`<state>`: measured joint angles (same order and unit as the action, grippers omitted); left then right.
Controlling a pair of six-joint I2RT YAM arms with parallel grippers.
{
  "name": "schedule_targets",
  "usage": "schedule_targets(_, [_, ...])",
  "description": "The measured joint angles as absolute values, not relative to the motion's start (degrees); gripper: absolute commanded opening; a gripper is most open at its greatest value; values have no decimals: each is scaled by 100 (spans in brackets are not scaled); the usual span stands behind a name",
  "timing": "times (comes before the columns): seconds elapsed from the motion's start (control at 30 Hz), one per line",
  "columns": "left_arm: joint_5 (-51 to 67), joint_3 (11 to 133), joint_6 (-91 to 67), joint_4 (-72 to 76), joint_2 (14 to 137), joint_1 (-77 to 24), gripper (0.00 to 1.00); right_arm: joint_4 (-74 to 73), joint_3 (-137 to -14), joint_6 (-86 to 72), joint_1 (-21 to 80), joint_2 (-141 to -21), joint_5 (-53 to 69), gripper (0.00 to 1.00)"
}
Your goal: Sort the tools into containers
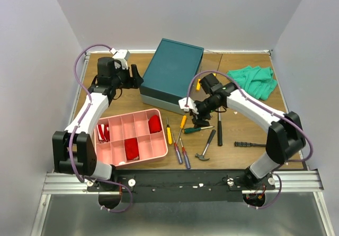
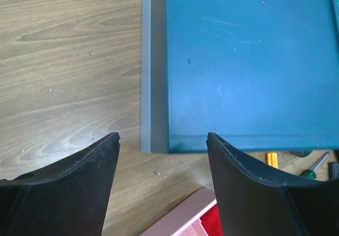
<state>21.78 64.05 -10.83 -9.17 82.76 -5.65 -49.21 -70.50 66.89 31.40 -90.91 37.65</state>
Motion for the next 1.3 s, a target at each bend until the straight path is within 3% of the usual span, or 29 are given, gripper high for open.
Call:
schedule_targets(0.57, [2171, 5743, -1098, -954, 7260, -565, 77, -4132, -7255, 5953, 4298, -10737, 1662, 69])
schedule_targets(0.6, [2171, 5708, -1098, -947, 7231, -565, 77, -4132, -7279, 5937, 4296, -10790, 1592, 67])
schedule_targets(0.73, [2171, 5583, -1098, -937, 7207, -565, 77, -4167, -7277, 5924, 4335, -10825, 1389, 35])
schedule_targets(0.83, [2171, 5555, -1098, -950, 7205, -565, 77, -4219, -7269, 5900, 4383, -10818, 1343, 20])
schedule_targets(1.03, [2174, 5555, -1066, -952, 7188, -565, 77, -5166, -7594, 6012, 4333, -10711, 1721, 11])
schedule_targets(1.17, [2176, 5568, -1028, -952, 7210, -565, 77, -6377, -8919, 6346, 4110, -10715, 2543, 9])
schedule_targets(1.3, [2176, 5647, -1004, -945, 7288, -565, 77, -7129, -10995, 6453, 3415, -10733, 3874, 6])
